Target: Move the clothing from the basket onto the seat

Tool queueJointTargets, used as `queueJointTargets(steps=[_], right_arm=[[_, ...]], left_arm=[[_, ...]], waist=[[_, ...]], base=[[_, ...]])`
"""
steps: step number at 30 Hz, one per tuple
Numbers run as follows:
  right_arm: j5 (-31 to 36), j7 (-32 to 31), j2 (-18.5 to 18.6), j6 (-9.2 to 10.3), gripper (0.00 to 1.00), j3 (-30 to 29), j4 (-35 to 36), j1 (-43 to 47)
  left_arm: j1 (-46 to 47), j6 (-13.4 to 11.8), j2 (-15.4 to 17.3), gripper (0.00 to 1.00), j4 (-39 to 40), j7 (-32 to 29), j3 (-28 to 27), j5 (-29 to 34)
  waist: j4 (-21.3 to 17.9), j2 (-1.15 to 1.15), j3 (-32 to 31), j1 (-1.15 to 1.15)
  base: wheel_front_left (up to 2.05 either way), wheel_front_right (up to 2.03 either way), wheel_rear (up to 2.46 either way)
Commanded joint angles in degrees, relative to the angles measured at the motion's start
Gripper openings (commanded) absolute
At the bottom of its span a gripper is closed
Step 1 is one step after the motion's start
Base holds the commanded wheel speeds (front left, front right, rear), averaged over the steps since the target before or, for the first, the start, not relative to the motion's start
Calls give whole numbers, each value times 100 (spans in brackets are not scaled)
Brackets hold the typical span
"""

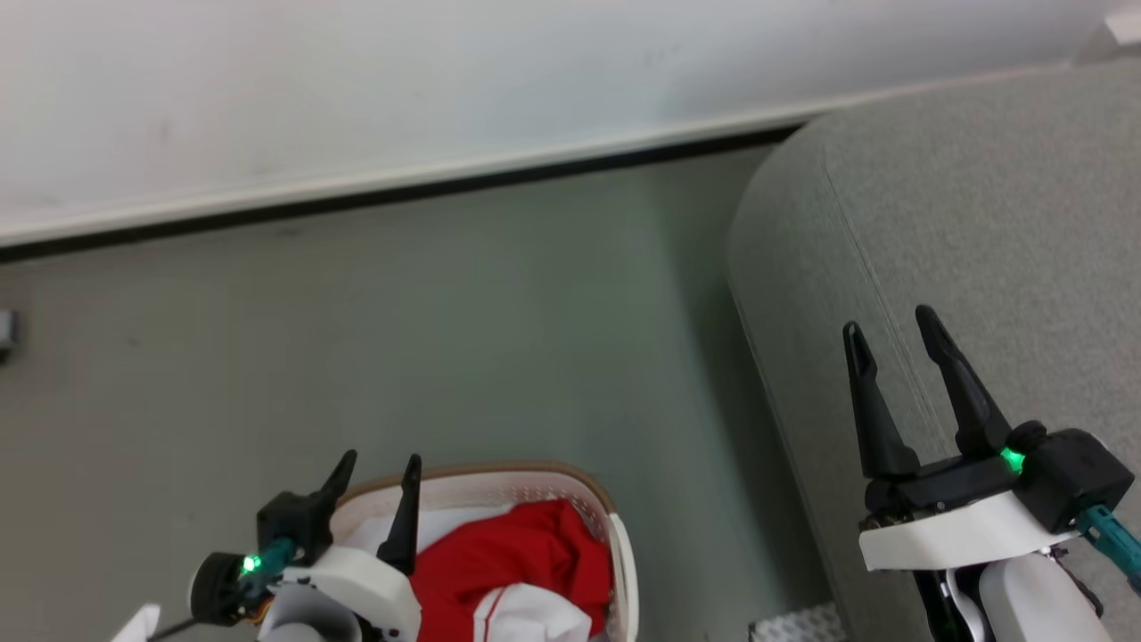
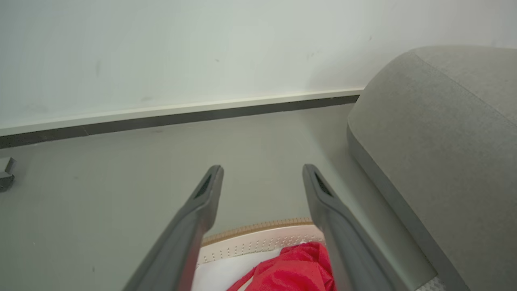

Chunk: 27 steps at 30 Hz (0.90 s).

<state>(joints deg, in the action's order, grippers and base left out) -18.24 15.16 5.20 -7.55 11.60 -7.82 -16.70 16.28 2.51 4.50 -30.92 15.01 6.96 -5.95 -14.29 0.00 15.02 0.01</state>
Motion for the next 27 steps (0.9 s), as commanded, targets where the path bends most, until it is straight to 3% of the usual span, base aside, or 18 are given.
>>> queueJointTargets(steps=[1, 12, 21, 27], right_arm=[[-69, -1, -8, 11, 100, -16, 42, -102], [-151, -1, -143, 12, 100, 62, 283, -493], [-272, 0, -233, 12, 100, 117, 357, -721], [-499, 0, -236, 11, 100, 225, 345, -861]], left_arm=[[159, 19, 89, 100, -169, -47, 11, 107], [1409, 439, 377, 100, -1981, -1026, 313, -145], [2097, 499, 559, 100, -2915, -1860, 1166, -695], [2430, 490, 884, 100, -3311, -2369, 1745, -1075]], waist=[[-228, 0, 349, -1], [-687, 0, 1316, -1], [-1059, 0, 1963, -1], [-1262, 0, 2451, -1]], base=[[0, 0, 0], [0, 0, 0], [0, 0, 0], [0, 0, 0]])
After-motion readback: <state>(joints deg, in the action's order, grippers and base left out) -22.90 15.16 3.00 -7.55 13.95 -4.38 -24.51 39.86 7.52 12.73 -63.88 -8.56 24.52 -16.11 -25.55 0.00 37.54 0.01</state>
